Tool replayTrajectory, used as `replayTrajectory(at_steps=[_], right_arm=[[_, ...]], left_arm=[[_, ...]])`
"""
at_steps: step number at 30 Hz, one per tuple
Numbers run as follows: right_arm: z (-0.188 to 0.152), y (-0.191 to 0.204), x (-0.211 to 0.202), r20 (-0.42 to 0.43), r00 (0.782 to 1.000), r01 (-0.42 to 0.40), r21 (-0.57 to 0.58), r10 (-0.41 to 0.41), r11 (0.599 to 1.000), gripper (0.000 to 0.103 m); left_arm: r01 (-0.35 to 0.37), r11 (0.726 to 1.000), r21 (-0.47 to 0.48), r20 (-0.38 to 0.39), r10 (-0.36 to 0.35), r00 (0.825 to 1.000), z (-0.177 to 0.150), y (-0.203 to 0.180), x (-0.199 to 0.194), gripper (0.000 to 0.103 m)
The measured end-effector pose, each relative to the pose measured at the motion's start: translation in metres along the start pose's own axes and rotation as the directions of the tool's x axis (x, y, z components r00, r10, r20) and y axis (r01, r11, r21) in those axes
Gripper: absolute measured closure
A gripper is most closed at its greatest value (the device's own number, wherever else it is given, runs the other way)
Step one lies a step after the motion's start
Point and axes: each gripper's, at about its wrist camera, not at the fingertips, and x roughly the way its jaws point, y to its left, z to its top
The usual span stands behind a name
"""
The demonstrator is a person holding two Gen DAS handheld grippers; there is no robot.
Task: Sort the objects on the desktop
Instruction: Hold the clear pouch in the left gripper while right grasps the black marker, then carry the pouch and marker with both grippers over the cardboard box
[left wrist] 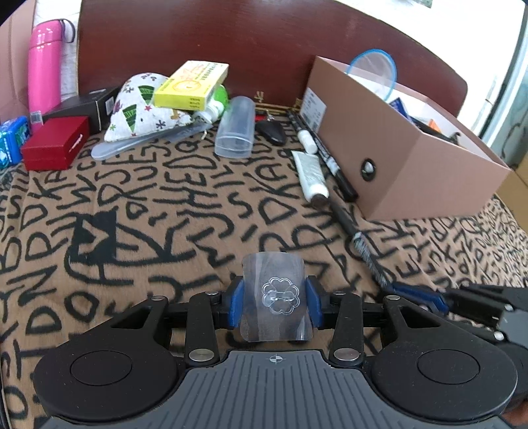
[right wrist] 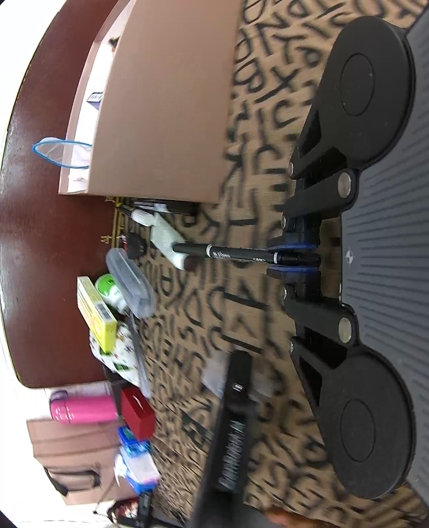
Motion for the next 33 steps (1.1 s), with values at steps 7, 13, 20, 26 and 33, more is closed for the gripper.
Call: replayTrajectory(at_steps=[7, 13, 20, 26, 33], right_arm=[[0.011, 0.006, 0.009, 0.020, 1.000, -0.004, -0.018, 0.005, 1.000, 0.091], [0.020, 0.004, 0.032, 0.027, 1.000, -0.009, -0.016, 0.010, 1.000, 0.090], [0.018, -0.004, 0.017, 0.040, 0.997, -0.061, 0.027, 0.060, 0.998, 0.093], [0.030, -0.013, -0.025, 0.159, 0.985, -0.078, 0.029, 0.072, 0.997, 0.092], [0.056, -0.038, -0.071, 0.318, 0.948, -0.030, 0.024, 0.021, 0.999, 0.092]], left_arm=[[-0.006, 1.000, 0.011, -0.003, 0.006, 1.000, -0.004, -0.005, -0.002, 0.060], [-0.012, 1.000, 0.028, -0.011, 0.012, 1.000, -0.004, -0.006, 0.000, 0.060], [-0.001, 1.000, 0.026, -0.014, 0.001, 1.000, 0.001, -0.011, -0.003, 0.065], [0.057, 0.996, 0.073, 0.036, -0.060, 0.998, 0.018, -0.035, -0.020, 0.065], [0.146, 0.981, 0.128, 0.116, -0.162, 0.980, 0.065, -0.078, -0.037, 0.065]])
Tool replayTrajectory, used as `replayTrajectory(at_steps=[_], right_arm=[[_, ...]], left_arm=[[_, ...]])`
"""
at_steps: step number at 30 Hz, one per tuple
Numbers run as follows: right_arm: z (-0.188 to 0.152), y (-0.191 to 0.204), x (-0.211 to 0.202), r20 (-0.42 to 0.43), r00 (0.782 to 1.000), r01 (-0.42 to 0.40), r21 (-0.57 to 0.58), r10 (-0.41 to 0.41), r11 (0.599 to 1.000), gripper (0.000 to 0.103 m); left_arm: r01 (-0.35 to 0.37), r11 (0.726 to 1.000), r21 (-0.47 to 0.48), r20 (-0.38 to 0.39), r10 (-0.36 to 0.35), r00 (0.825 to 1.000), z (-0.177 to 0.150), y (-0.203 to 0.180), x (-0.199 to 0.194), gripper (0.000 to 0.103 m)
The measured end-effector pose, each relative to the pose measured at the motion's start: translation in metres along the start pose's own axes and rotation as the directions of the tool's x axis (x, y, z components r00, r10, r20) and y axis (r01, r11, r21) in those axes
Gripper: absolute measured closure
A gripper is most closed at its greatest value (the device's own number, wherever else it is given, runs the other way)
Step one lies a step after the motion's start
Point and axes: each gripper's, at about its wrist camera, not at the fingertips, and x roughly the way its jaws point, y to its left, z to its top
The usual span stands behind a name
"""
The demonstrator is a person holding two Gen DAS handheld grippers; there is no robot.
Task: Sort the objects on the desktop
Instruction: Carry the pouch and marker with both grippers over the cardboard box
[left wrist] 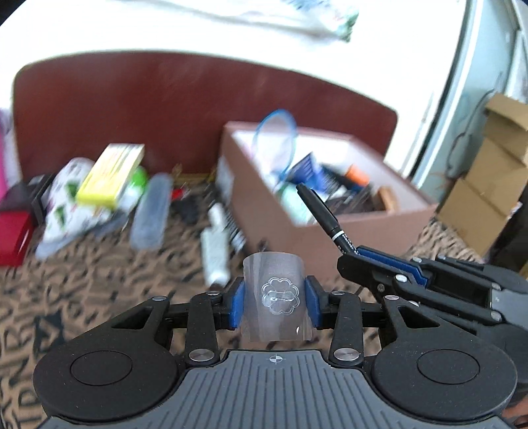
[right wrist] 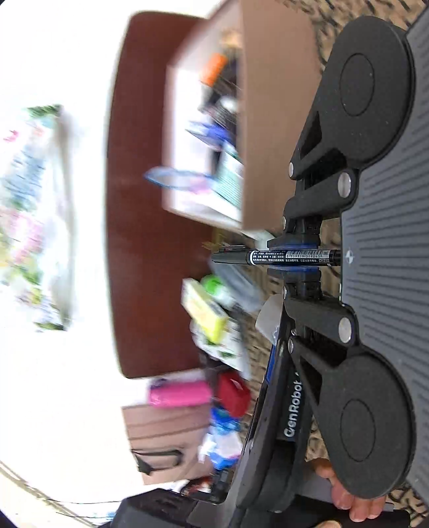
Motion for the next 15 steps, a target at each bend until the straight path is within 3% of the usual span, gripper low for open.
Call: replayTrajectory(at_steps=[7, 15], right_arm=[[0.038, -0.041, -0.008, 0.095, 0.988, 0.122, -0.027, -0.119, 0.992, 0.093], [0.063, -0.114, 0.024, 0.087, 0.965, 0.249, 0.004, -0.248, 0.969, 0.093]], left_arm=[[0.034, 0.998, 0.060, 0.062, -0.037, 0.997, 0.055, -0.045, 0.024, 0.065], [0.037, 0.998, 0.046, 0.037, -0.039, 0.999, 0.103, -0.069, 0.088, 0.065]])
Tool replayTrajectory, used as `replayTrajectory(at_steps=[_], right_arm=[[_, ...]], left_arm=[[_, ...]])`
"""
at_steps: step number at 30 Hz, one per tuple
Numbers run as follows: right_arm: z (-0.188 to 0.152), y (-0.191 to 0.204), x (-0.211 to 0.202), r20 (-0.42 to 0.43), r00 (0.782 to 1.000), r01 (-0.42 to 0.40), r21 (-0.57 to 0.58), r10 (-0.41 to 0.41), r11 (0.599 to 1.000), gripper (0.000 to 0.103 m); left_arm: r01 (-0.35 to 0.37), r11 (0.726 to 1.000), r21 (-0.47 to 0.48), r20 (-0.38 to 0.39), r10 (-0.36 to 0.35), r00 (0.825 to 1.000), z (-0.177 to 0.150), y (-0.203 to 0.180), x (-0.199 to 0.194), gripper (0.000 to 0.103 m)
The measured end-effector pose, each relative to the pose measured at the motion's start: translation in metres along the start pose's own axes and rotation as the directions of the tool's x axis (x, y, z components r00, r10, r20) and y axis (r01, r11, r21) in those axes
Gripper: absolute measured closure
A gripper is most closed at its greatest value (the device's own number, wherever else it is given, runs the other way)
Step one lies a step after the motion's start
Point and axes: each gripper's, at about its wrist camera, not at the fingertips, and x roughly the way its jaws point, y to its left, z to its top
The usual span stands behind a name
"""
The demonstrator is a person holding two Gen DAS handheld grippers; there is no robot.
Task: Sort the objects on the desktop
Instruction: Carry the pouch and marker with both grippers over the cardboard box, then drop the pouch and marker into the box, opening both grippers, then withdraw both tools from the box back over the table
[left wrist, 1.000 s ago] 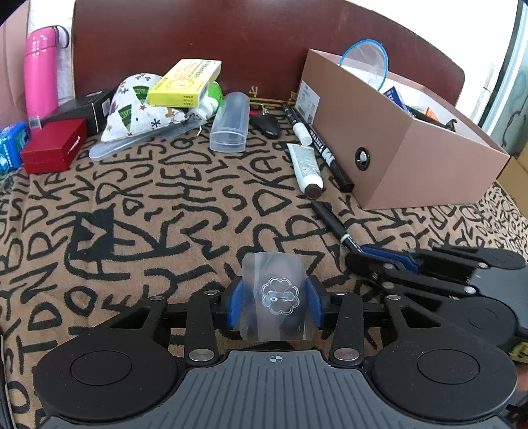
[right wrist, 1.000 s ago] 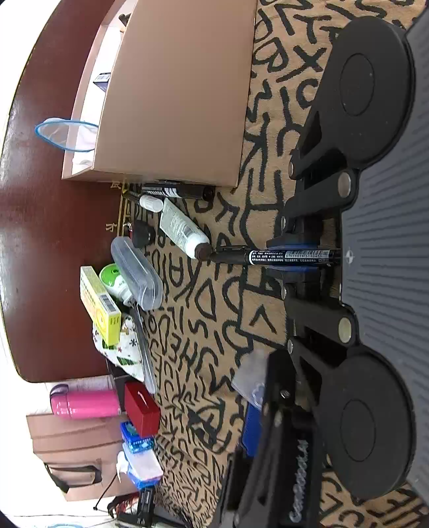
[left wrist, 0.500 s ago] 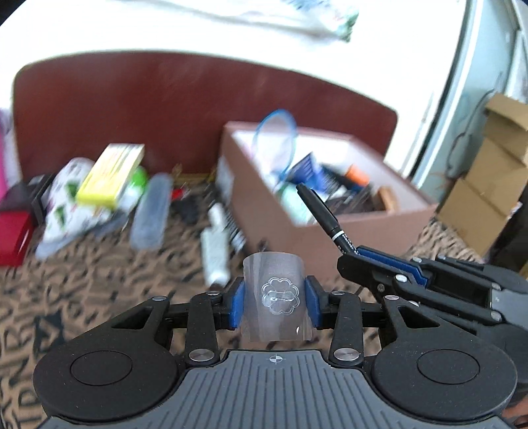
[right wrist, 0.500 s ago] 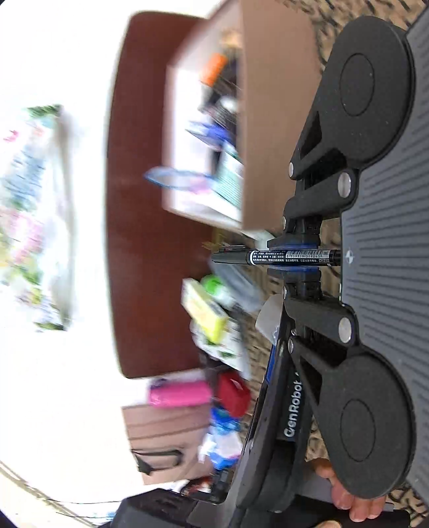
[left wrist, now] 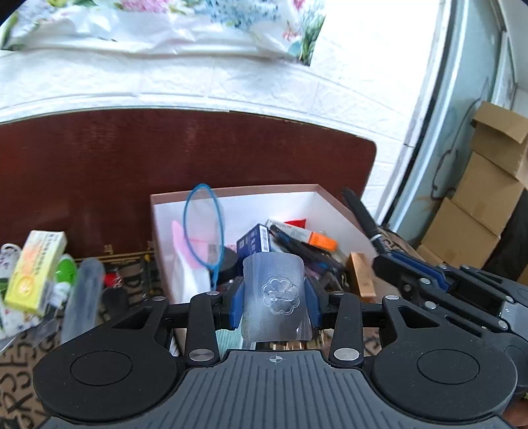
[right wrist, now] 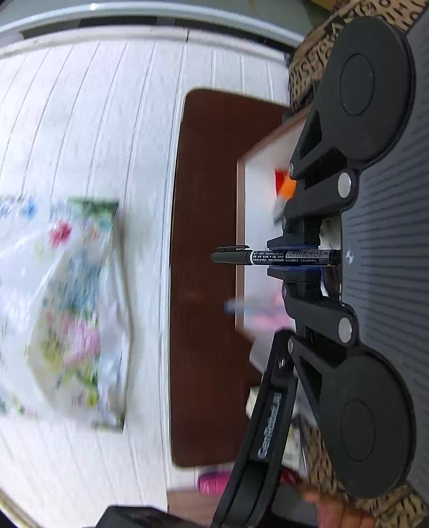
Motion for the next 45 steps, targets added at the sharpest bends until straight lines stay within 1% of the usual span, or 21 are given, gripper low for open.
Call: replayTrajectory(at_steps=[3, 6, 9, 11, 12, 13, 14, 15, 16, 17, 18, 19, 21, 22, 24, 26, 30, 33, 37, 42, 45], right_arm=[[-0.002, -0.017, 0.025, -0.041, 0.999, 0.035, -0.001, -0.035, 0.999, 0.093], [-0.007, -0.033, 0.047, -0.081, 0.996, 0.042, 0.021, -0.040, 0.999, 0.093], [-0.010, -0.043, 0.062, -0.098, 0.994, 0.044, 0.035, -0.041, 0.998, 0.093], [-0.009, -0.048, 0.072, -0.099, 0.994, 0.046, 0.041, -0.041, 0.998, 0.092], [-0.009, -0.050, 0.077, -0.103, 0.994, 0.041, 0.037, -0.037, 0.998, 0.092], [-0.010, -0.051, 0.082, -0.113, 0.993, 0.036, 0.031, -0.032, 0.999, 0.090], [-0.011, -0.052, 0.084, -0.120, 0.992, 0.036, 0.028, -0.032, 0.999, 0.068], [-0.012, -0.051, 0.083, -0.114, 0.992, 0.050, 0.027, -0.047, 0.998, 0.041], [-0.014, -0.051, 0.079, -0.093, 0.993, 0.078, 0.020, -0.076, 0.997, 0.032], [-0.016, -0.051, 0.075, -0.073, 0.994, 0.087, 0.010, -0.086, 0.996, 0.026], [-0.018, -0.052, 0.071, -0.066, 0.994, 0.089, 0.011, -0.088, 0.996, 0.025], [-0.019, -0.053, 0.067, -0.065, 0.994, 0.085, 0.022, -0.084, 0.996, 0.023], [-0.021, -0.053, 0.057, -0.056, 0.996, 0.077, 0.037, -0.075, 0.996, 0.014], [-0.021, -0.052, 0.052, -0.054, 0.996, 0.076, 0.034, -0.074, 0.997, 0.013], [-0.022, -0.049, 0.042, -0.051, 0.996, 0.070, 0.022, -0.069, 0.997, 0.007], [-0.024, -0.046, 0.032, -0.048, 0.997, 0.069, 0.014, -0.069, 0.997, 0.003], [-0.025, -0.039, 0.013, -0.063, 0.997, 0.054, 0.010, -0.054, 0.998, 0.001], [-0.028, -0.033, -0.002, -0.074, 0.997, 0.031, 0.001, -0.031, 1.000, 0.001], [-0.033, -0.024, -0.021, -0.091, 0.996, 0.020, -0.029, -0.022, 0.999, 0.001], [-0.042, -0.014, -0.043, -0.097, 0.995, 0.019, -0.044, -0.024, 0.999, 0.001], [-0.046, -0.010, -0.056, -0.103, 0.994, 0.024, -0.029, -0.027, 0.999, 0.001]], left_arm=[[-0.016, 1.000, 0.010, -0.024, 0.016, 1.000, 0.008, -0.003, 0.028, 0.065], [-0.035, 0.999, 0.014, -0.051, 0.036, 0.998, 0.013, -0.005, 0.055, 0.065], [-0.050, 0.999, 0.017, -0.074, 0.051, 0.996, 0.017, -0.006, 0.076, 0.065], [-0.057, 0.998, 0.026, -0.075, 0.058, 0.996, 0.017, -0.008, 0.085, 0.061], [-0.067, 0.997, 0.032, -0.064, 0.069, 0.996, 0.017, -0.008, 0.088, 0.041], [-0.076, 0.997, 0.035, -0.047, 0.077, 0.996, 0.016, -0.008, 0.088, 0.030], [-0.088, 0.996, 0.029, -0.026, 0.089, 0.996, 0.015, -0.007, 0.086, 0.023], [-0.091, 0.996, 0.014, -0.004, 0.091, 0.996, 0.014, -0.007, 0.082, 0.010], [-0.088, 0.996, -0.008, 0.020, 0.088, 0.996, 0.014, -0.005, 0.077, 0.000], [-0.081, 0.996, -0.027, 0.045, 0.083, 0.996, 0.013, -0.003, 0.072, 0.000], [-0.072, 0.997, -0.037, 0.060, 0.074, 0.995, 0.013, -0.002, 0.067, 0.000], [-0.067, 0.997, -0.039, 0.062, 0.070, 0.996, 0.013, -0.001, 0.064, 0.000], [-0.069, 0.997, -0.044, 0.053, 0.072, 0.996, 0.013, -0.002, 0.061, 0.000], [-0.071, 0.996, -0.047, 0.051, 0.074, 0.996, 0.012, -0.002, 0.059, 0.000], [-0.073, 0.996, -0.050, 0.053, 0.075, 0.996, 0.009, -0.003, 0.052, 0.000], [-0.069, 0.997, -0.042, 0.067, 0.071, 0.995, 0.004, -0.006, 0.044, 0.000], [-0.078, 0.997, -0.015, 0.090, 0.079, 0.993, -0.008, -0.014, 0.022, 0.000], [-0.102, 0.995, 0.021, 0.090, 0.100, 0.991, -0.019, -0.020, 0.007, 0.000], [-0.176, 0.984, 0.040, 0.098, 0.172, 0.980, -0.039, -0.026, -0.010, 0.000], [-0.251, 0.967, 0.053, 0.058, 0.248, 0.967, -0.061, -0.032, -0.026, 0.000], [-0.286, 0.956, 0.068, 0.053, 0.283, 0.958, -0.074, -0.036, -0.038, 0.000]])
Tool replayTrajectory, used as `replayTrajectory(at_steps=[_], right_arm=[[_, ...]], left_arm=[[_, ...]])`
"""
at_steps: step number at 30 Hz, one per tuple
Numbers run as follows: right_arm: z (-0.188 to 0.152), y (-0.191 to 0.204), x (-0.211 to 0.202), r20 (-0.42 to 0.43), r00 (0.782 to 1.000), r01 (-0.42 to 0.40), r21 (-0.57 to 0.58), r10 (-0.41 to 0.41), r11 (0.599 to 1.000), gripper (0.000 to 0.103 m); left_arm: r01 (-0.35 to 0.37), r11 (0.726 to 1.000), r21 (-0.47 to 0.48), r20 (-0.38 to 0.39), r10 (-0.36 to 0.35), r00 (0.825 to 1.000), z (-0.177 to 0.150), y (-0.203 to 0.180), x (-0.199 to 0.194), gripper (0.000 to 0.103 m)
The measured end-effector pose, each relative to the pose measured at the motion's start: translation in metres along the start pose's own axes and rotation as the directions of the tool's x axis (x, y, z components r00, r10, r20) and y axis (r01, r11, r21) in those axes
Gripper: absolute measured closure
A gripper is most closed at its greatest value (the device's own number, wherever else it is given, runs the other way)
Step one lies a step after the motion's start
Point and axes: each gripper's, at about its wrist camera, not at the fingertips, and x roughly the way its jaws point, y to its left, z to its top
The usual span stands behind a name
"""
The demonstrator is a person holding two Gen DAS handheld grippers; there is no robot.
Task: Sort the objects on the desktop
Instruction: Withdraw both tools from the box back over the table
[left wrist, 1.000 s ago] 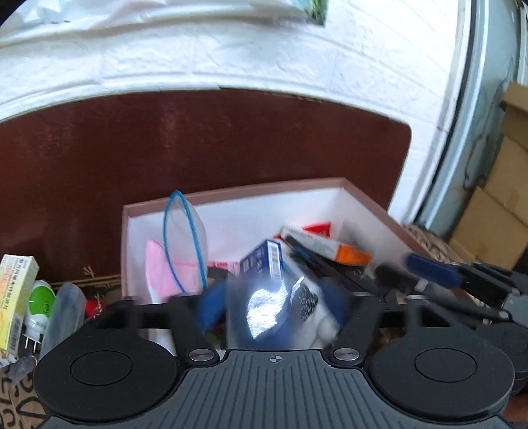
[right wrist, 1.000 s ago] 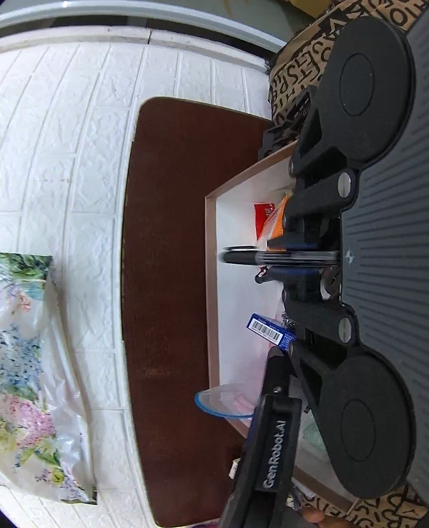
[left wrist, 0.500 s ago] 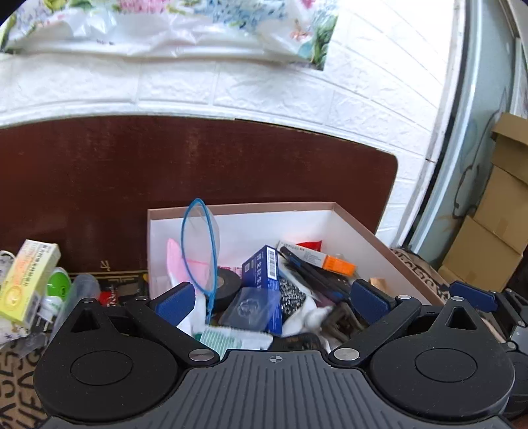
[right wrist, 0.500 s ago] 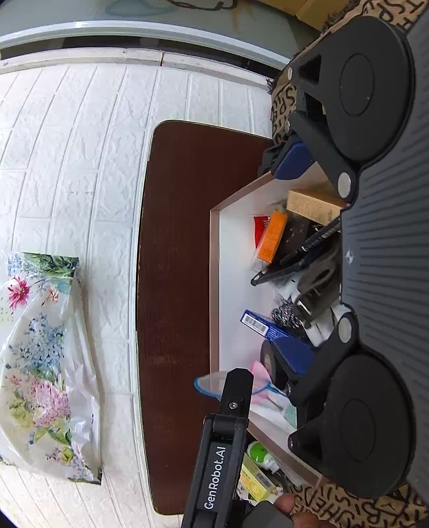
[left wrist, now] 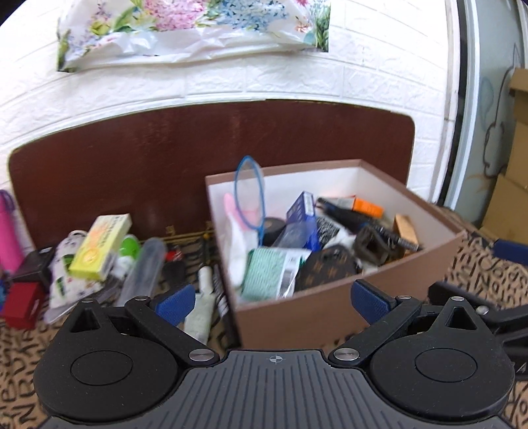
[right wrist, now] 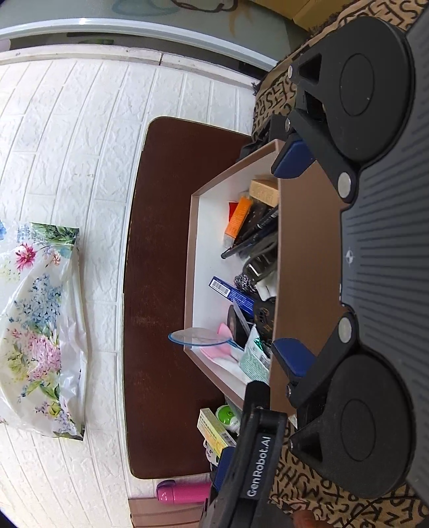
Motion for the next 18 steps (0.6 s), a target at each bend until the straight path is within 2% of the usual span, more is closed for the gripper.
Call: replayTrajectory(at_steps=[7, 12, 18], right_arm=[[-0.014, 0.011, -0.030, -0.008, 1.000, 0.008, -0.010, -0.008, 1.000, 0.001], [-0.023, 0.018, -0.049, -0.012, 1.000, 0.020, -0.001, -0.020, 1.000, 0.001], [-0.030, 0.024, -0.062, -0.019, 0.998, 0.057, -0.003, -0.057, 0.998, 0.001]], left_arm=[[0.015, 0.999, -0.040, -0.016, -0.015, 1.000, -0.022, 0.001, -0.028, 0.000], [0.005, 1.000, -0.019, -0.031, -0.005, 1.000, -0.031, -0.002, -0.040, 0.000], [0.030, 0.999, -0.032, -0.043, -0.032, 0.999, -0.040, -0.002, -0.052, 0.000]])
